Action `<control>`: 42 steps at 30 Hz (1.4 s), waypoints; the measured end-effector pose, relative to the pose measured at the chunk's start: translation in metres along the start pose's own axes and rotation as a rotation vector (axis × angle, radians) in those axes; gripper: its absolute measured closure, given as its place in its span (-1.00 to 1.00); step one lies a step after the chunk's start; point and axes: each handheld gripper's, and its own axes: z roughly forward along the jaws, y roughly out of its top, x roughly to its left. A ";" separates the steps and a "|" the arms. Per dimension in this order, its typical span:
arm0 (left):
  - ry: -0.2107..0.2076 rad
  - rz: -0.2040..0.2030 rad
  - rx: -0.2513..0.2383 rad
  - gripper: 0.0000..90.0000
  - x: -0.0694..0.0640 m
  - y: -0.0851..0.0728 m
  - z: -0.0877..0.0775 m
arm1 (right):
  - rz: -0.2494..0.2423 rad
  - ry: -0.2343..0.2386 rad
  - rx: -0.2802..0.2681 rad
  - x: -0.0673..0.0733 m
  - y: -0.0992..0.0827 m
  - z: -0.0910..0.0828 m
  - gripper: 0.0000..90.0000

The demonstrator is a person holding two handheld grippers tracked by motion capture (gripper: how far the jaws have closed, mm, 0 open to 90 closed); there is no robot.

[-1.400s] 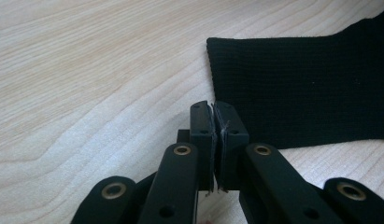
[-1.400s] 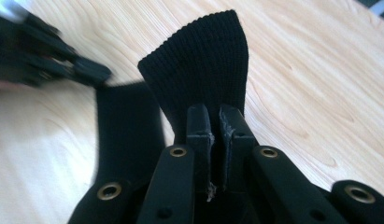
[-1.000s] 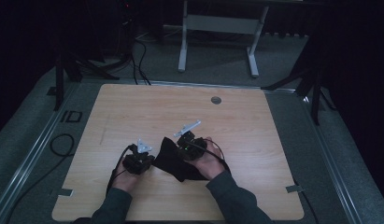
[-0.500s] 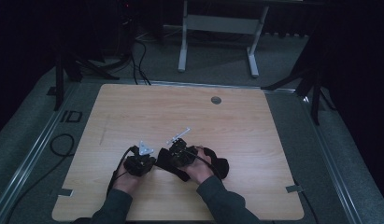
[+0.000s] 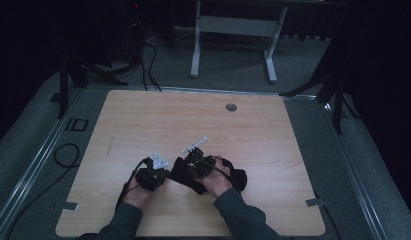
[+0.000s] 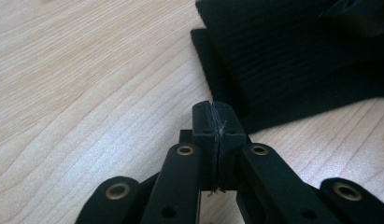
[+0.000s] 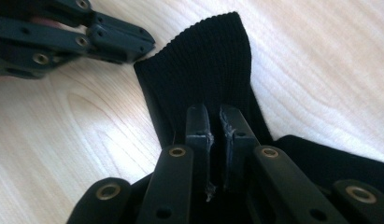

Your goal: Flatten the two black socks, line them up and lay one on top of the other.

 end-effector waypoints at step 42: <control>-0.037 0.051 -0.056 1.00 -0.024 0.013 0.010 | -0.016 0.067 -0.010 0.001 -0.010 0.014 0.40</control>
